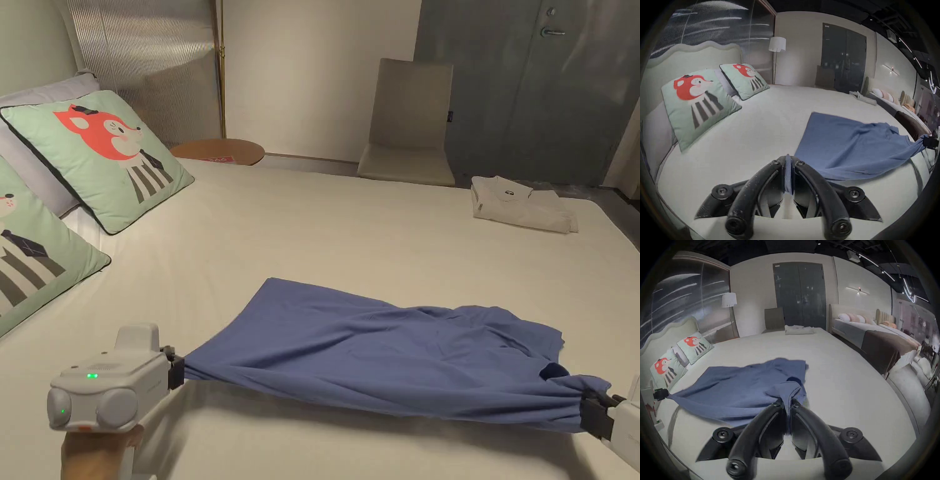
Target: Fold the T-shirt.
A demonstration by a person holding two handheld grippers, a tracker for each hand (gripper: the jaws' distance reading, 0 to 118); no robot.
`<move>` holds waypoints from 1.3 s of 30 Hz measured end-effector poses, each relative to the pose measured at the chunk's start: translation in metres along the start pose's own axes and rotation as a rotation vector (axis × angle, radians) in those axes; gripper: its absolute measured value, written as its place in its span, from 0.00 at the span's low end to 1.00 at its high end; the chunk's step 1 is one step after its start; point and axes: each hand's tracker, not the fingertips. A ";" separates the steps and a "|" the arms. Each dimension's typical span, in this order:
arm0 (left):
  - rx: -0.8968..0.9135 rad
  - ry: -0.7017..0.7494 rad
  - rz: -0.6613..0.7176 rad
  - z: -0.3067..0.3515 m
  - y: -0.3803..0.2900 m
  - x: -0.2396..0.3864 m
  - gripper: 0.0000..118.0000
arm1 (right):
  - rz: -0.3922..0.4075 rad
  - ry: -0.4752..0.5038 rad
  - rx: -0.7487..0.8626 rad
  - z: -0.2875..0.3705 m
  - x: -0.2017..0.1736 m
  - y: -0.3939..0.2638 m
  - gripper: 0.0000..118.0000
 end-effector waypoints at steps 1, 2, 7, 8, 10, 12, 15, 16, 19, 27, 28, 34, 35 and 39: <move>-0.011 -0.003 -0.003 0.008 -0.008 -0.003 0.01 | -0.003 0.001 -0.001 0.010 0.001 -0.010 0.05; -0.014 -0.007 -0.006 0.018 -0.017 -0.006 0.01 | -0.008 -0.002 -0.004 0.020 0.003 -0.019 0.05; -0.019 -0.031 0.023 0.072 -0.065 -0.031 0.01 | -0.061 -0.005 -0.010 0.078 0.011 -0.058 0.05; -0.023 -0.030 0.028 0.081 -0.074 -0.036 0.01 | -0.073 0.009 -0.017 0.087 0.015 -0.067 0.05; -0.047 -0.038 0.032 0.102 -0.094 -0.043 0.01 | -0.088 0.003 -0.032 0.105 0.016 -0.086 0.05; -0.058 -0.030 0.028 0.117 -0.111 -0.048 0.01 | -0.090 -0.002 -0.049 0.124 0.015 -0.106 0.05; -0.087 -0.012 0.021 0.138 -0.135 -0.057 0.01 | -0.089 -0.021 -0.084 0.147 0.010 -0.135 0.05; -0.101 -0.006 0.020 0.142 -0.142 -0.060 0.01 | -0.080 -0.026 -0.103 0.154 0.007 -0.141 0.05; -0.138 0.007 0.014 0.153 -0.158 -0.063 0.01 | -0.025 -0.065 -0.176 0.165 -0.002 -0.165 0.05; -0.201 0.024 0.041 0.153 -0.177 -0.066 0.01 | -0.099 -0.085 -0.221 0.166 0.005 -0.201 0.05; -0.204 0.027 0.027 0.152 -0.177 -0.064 0.01 | -0.106 -0.091 -0.220 0.160 0.010 -0.204 0.05; -0.204 0.049 0.006 0.155 -0.159 -0.043 0.49 | 0.019 -0.132 -0.132 0.179 -0.024 -0.158 0.55; -0.181 0.048 0.008 0.156 -0.152 -0.037 0.74 | 0.036 -0.120 -0.099 0.182 -0.030 -0.148 0.78; 0.028 -0.031 0.007 0.176 -0.110 -0.004 0.90 | 0.093 -0.075 0.075 0.198 -0.057 -0.102 0.91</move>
